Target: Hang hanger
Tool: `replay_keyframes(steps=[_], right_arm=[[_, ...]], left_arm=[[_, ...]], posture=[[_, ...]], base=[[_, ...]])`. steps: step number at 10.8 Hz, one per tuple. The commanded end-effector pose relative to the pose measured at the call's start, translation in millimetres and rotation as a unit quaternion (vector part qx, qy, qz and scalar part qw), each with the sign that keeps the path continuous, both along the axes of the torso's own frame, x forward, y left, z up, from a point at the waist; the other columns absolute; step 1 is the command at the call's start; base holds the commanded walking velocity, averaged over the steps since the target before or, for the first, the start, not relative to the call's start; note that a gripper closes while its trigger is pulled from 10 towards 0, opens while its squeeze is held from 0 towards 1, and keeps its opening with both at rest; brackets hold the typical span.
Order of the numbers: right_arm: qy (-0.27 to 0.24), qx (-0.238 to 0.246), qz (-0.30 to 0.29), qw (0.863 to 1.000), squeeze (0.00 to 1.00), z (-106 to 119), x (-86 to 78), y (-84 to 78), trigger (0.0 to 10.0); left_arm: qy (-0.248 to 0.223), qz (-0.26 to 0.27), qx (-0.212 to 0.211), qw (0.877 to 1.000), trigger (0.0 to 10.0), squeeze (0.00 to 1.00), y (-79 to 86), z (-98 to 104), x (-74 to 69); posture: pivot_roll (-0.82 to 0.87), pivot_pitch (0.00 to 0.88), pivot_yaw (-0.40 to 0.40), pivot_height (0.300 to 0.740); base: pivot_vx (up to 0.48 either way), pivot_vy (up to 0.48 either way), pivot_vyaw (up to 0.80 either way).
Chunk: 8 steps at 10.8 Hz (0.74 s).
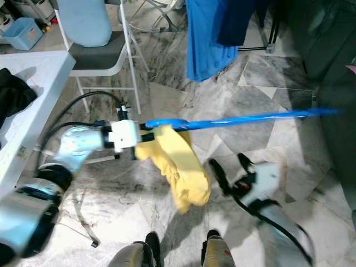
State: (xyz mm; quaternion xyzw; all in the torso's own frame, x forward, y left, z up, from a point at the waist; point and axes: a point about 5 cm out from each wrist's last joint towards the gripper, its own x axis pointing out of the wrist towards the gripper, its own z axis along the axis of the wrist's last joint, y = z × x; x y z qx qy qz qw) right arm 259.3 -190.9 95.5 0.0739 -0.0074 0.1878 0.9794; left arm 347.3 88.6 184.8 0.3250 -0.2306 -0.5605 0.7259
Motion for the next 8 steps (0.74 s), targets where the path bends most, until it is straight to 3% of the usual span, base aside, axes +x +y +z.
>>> replay_keyframes(steps=[1,2,3,4,5,6,7,8], right_arm=[[0.017,0.007,0.013,1.000,1.00,-8,-0.6,11.0,10.0],[0.019,0.008,0.017,1.000,1.00,-8,1.1,15.6,10.0],[0.026,0.006,0.030,0.999,0.87,-13,4.9,28.4,10.0],[0.029,0.007,0.031,0.999,0.76,-14,6.3,31.0,10.0],[0.050,-0.002,0.024,0.998,0.39,-21,9.8,32.3,10.0],[0.075,-0.011,0.021,0.997,0.28,-29,9.5,32.8,10.0],[0.082,-0.011,0.020,0.996,0.00,-34,7.6,32.5,10.0],[0.094,-0.020,0.007,0.995,0.00,-39,7.3,29.0,10.0]], left_arm=[[-0.022,-0.012,-0.020,0.999,0.0,0.00,-0.7,8,-2.0],[-0.025,-0.020,-0.029,0.999,0.0,0.00,-4.5,10,-2.8],[-0.038,-0.041,-0.068,0.996,0.0,0.00,-16.7,22,-4.8],[-0.044,-0.054,-0.088,0.994,0.0,0.00,-21.9,29,-6.3],[-0.058,-0.066,-0.109,0.990,0.0,0.00,-27.0,38,-8.3],[-0.066,-0.067,-0.132,0.987,0.0,0.00,-29.1,47,-7.5],[-0.067,-0.070,-0.162,0.982,0.0,0.00,-31.0,60,-6.1],[-0.081,-0.082,-0.183,0.976,0.0,0.00,-33.9,74,-7.8]], posture=[[-0.22,0.290,0.163,0.740],[-0.22,0.291,0.163,0.740],[-0.22,0.292,0.163,0.740],[-0.22,0.294,0.164,0.740],[-0.22,0.295,0.165,0.740],[-0.21,0.296,0.160,0.740],[-0.21,0.297,0.159,0.740],[-0.21,0.298,0.159,0.740]], base=[[0.000,0.000,0.00],[0.000,0.000,0.00],[0.000,0.000,0.00],[0.000,0.000,0.00],[0.000,0.000,0.00],[0.000,0.000,0.00],[0.000,0.000,0.00],[0.000,0.000,0.00]])
